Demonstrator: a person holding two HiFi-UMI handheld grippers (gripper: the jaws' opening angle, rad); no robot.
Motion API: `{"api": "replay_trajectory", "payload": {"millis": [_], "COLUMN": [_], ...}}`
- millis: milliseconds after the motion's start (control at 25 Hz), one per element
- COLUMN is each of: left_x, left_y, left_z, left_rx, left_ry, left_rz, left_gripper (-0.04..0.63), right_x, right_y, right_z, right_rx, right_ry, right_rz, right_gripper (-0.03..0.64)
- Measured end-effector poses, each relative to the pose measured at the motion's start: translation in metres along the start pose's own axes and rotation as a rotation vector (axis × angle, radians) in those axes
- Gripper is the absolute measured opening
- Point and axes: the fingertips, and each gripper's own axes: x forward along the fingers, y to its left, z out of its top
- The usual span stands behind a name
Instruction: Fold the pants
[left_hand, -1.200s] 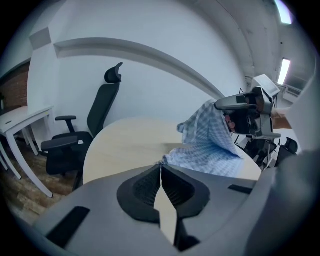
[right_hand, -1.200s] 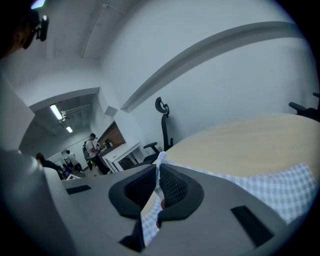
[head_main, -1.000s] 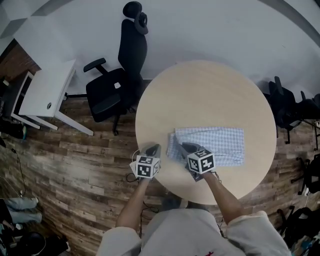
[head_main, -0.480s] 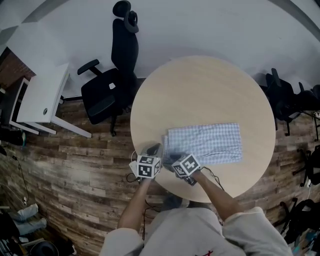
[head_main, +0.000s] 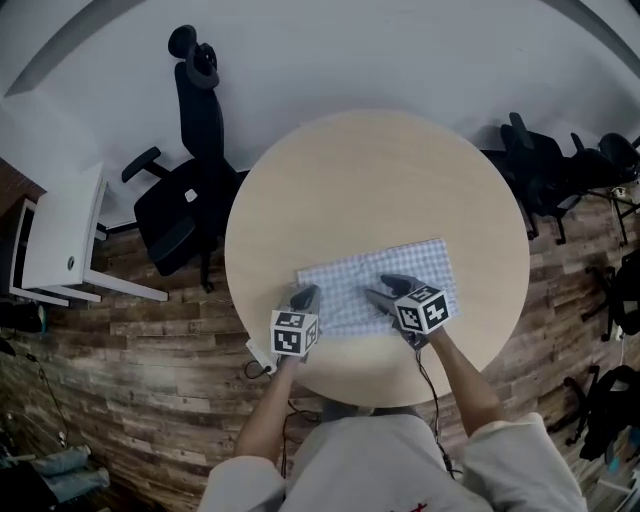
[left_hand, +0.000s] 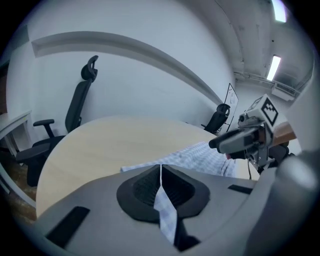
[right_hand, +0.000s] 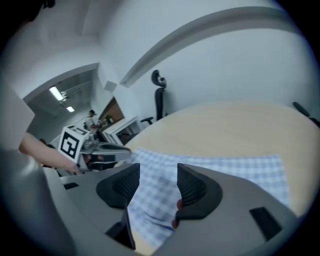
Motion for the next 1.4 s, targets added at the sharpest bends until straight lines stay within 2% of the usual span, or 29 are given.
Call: {"api": "replay_trajectory", "payload": {"millis": [120, 240, 320, 400, 640, 760, 920, 1000, 1040, 1080, 1160, 1280, 1400], "left_x": [0.018, 0.031, 0.037, 0.041, 0.052, 0.055, 0.057, 0.058, 0.059, 0.058, 0.058, 0.062, 0.078], "left_y": [-0.022, -0.033, -0.036, -0.036, -0.032, -0.030, -0.028, -0.026, -0.025, -0.024, -0.024, -0.029, -0.048], "left_z": [-0.003, -0.013, -0.019, -0.021, -0.029, -0.035, -0.041, -0.042, -0.042, -0.043, -0.042, -0.039, -0.031], "left_rx": [0.017, 0.025, 0.031, 0.041, 0.036, 0.032, 0.041, 0.049, 0.052, 0.054, 0.052, 0.037, 0.036], "left_ry": [0.030, 0.071, 0.091, 0.103, 0.146, 0.167, 0.180, 0.186, 0.189, 0.191, 0.191, 0.183, 0.173], "left_rz": [-0.030, -0.036, -0.027, -0.013, 0.041, 0.055, 0.076, 0.088, 0.093, 0.096, 0.097, 0.087, 0.060], "left_gripper": [0.032, 0.032, 0.032, 0.032, 0.032, 0.032, 0.032, 0.032, 0.032, 0.032, 0.032, 0.032, 0.032], "right_x": [-0.056, -0.115, -0.146, -0.163, -0.142, -0.129, -0.127, -0.125, -0.122, -0.120, -0.119, -0.130, -0.149], "right_y": [-0.090, -0.163, -0.195, -0.208, -0.199, -0.194, -0.197, -0.195, -0.193, -0.191, -0.192, -0.203, -0.225], "right_z": [-0.014, -0.043, -0.063, -0.080, -0.104, -0.106, -0.113, -0.114, -0.114, -0.114, -0.112, -0.108, -0.105], "right_rx": [0.167, 0.367, 0.471, 0.517, 0.500, 0.454, 0.401, 0.396, 0.390, 0.381, 0.376, 0.421, 0.448], "right_ry": [0.004, -0.023, -0.063, -0.081, -0.016, 0.027, 0.087, 0.100, 0.106, 0.110, 0.104, 0.052, 0.019], "right_rz": [-0.167, -0.291, -0.350, -0.372, -0.326, -0.312, -0.342, -0.325, -0.313, -0.306, -0.291, -0.266, -0.280], "right_gripper": [0.247, 0.247, 0.247, 0.247, 0.247, 0.243, 0.169, 0.141, 0.088, 0.069, 0.059, 0.054, 0.054]}}
